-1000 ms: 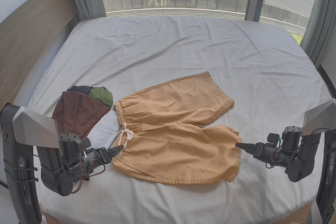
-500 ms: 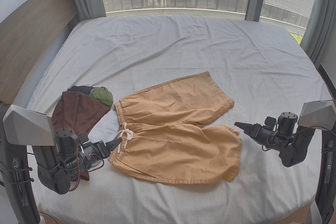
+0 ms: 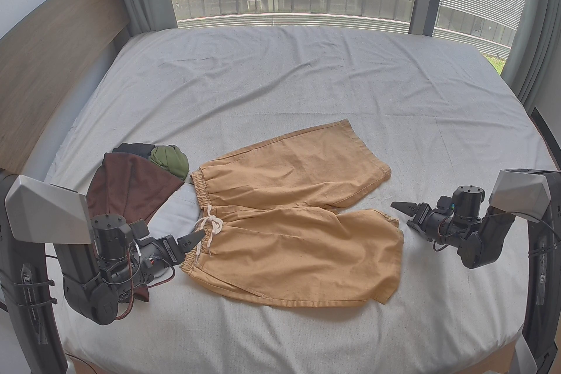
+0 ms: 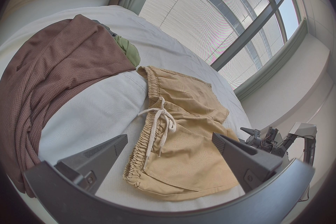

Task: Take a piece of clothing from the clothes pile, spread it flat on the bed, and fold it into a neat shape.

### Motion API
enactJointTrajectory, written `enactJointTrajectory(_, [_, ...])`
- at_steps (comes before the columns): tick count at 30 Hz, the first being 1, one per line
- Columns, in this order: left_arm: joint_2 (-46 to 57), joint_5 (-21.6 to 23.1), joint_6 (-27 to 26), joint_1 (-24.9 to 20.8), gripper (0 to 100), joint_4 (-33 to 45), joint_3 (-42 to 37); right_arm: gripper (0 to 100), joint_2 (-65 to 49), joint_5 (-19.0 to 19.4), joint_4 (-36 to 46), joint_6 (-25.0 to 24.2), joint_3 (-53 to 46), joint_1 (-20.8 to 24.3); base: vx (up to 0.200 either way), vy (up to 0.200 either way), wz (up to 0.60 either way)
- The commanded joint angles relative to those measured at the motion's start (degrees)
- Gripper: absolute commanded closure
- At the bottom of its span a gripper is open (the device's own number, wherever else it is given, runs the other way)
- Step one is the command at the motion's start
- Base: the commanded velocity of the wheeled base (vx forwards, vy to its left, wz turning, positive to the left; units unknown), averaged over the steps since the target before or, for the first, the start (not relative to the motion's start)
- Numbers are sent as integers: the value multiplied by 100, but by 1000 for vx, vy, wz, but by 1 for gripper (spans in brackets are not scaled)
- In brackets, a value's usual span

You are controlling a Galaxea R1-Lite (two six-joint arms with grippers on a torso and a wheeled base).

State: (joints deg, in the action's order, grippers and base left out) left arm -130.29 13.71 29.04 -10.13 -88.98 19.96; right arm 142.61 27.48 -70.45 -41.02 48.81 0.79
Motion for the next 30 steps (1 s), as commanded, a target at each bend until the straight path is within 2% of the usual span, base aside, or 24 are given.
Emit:
enactJointTrajectory(1, [-14,0,14,-6,0,-5,0,0,92,3,31,-108,146,53,0,0,0])
enactJointTrajectory(7, [-14,0,14,2,0,-5,0,0,101,3,189,-257,146,237,0,0,0])
enactJointTrajectory(8, [-14,0,14,-6,0,-5,-9,100,101,3,189,-257,146,246,0,0,0])
enactJointTrajectory(23, [-5,0,14,-6,0,-5,-9,100,180,3,110,-257,58,211,0,0,0])
enactJointTrajectory(30, [-14,0,14,-6,0,-5,-9,100,-119,-6,-145,-248,-3,88,0,0,0])
